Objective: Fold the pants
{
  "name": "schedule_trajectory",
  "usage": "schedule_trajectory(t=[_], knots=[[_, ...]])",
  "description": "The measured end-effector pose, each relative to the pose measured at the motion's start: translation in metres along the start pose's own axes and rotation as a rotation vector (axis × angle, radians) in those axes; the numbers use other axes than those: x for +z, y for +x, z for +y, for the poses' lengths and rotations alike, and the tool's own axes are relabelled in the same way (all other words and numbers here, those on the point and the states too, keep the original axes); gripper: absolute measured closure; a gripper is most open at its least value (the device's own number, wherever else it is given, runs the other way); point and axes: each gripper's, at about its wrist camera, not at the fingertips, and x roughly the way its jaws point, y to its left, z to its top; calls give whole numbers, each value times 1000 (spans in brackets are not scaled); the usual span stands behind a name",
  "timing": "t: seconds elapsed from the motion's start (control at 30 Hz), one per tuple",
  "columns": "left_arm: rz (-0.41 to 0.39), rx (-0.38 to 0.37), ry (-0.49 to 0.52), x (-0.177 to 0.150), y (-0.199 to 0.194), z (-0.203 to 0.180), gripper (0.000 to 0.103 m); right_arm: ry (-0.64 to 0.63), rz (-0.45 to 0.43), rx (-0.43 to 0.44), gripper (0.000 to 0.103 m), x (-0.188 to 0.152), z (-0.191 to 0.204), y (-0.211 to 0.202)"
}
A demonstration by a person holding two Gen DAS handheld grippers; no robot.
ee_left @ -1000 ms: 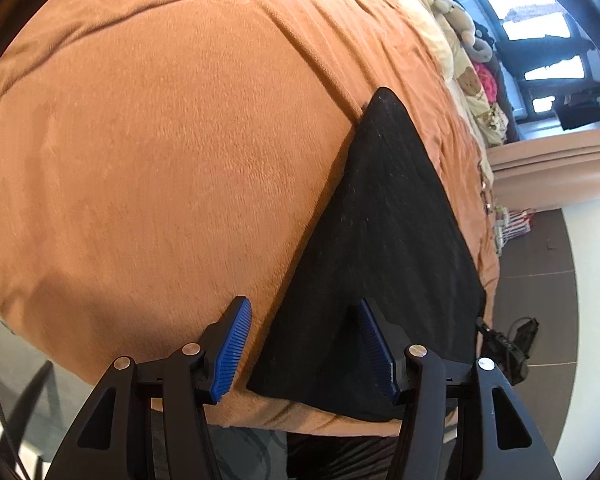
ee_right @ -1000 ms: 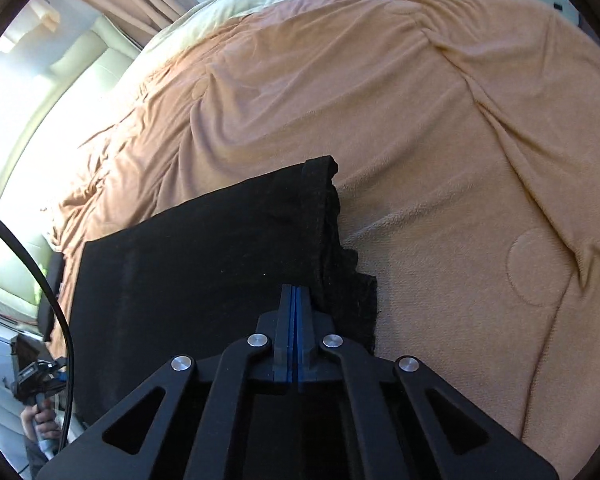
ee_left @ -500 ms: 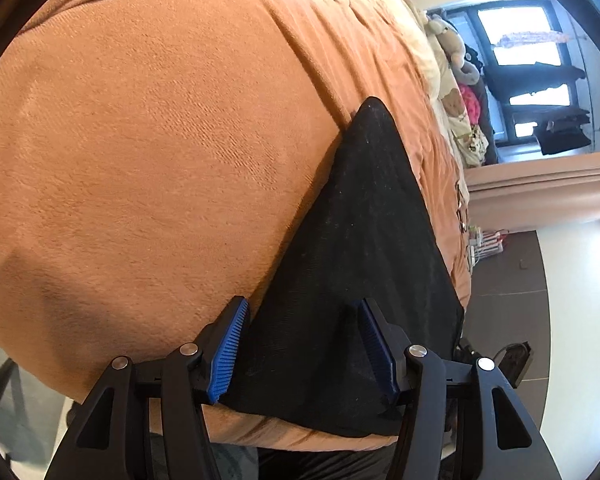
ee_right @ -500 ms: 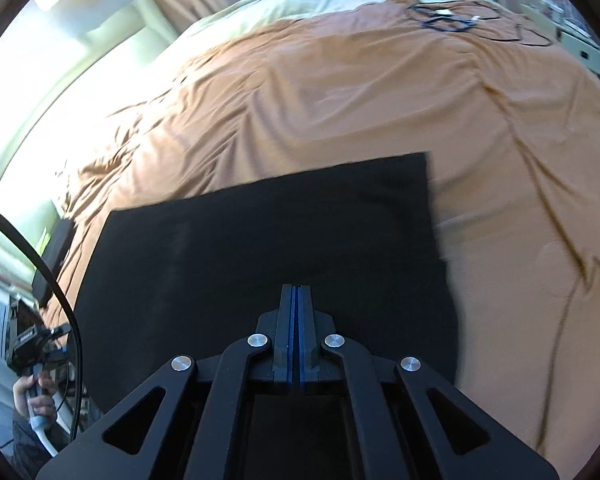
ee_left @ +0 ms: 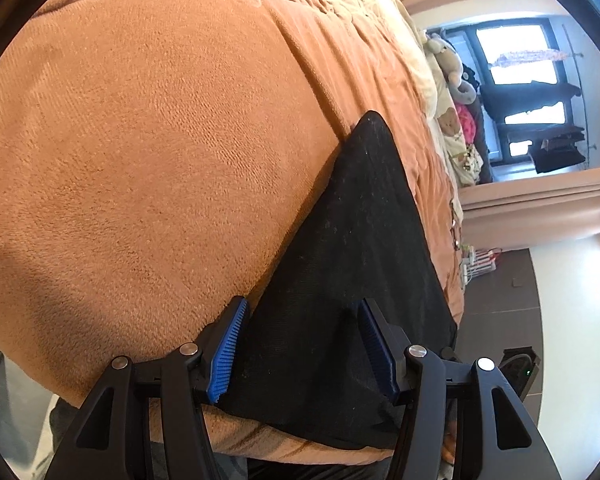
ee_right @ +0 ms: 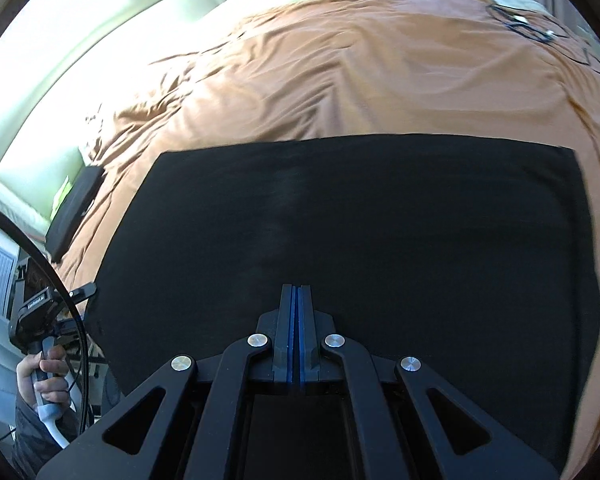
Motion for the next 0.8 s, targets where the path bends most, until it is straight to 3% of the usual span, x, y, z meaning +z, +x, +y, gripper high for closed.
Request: schedule_trajectory(t=[0.1,0.23,0.33,0.53,0.8], knots=[[-3,19,17,-3,-3,-2,53,-11,11,5,103,0,4,9],[9,-3,34,-6,-9,-8,77,-21,59,17,103,4,5,34],[-10,-25,64,-8,-17,-17,82,-40,72,-1,103,-1,9,43],[-36,-77,94,-9,-28,-34,84,-66,113,2,103,-9,19,49],[-33,-40,45,-9,-19,-21,83,-86,184,12,103,-31,30,51]])
